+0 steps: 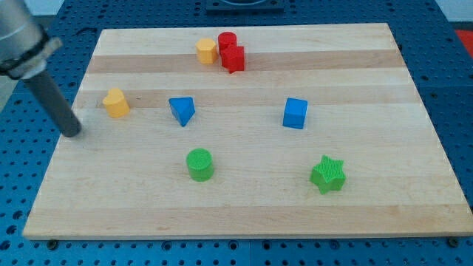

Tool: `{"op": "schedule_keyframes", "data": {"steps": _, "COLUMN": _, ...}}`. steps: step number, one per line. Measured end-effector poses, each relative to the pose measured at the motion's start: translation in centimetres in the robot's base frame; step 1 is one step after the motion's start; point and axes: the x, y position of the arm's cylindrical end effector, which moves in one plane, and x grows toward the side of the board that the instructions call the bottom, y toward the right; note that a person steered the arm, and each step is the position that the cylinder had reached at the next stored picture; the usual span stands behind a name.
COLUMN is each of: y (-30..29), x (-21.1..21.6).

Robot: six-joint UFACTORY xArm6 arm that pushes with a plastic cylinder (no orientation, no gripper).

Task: Slide the yellow heart towards up and right

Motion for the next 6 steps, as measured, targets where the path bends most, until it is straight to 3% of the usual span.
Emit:
{"op": "schedule_keyframes", "data": {"steps": 1, "y": 5.5, "x": -2.4}}
{"op": "schedule_keyframes", "data": {"steps": 2, "y": 5.0, "x": -2.2}}
{"op": "schedule_keyframes", "data": {"steps": 3, "y": -2.1, "x": 1.0}}
{"op": "schedule_keyframes", "data": {"steps": 4, "y": -3.7, "x": -0.5}}
{"op": "schedule_keyframes", "data": {"steps": 6, "y": 7.9, "x": -5.5}}
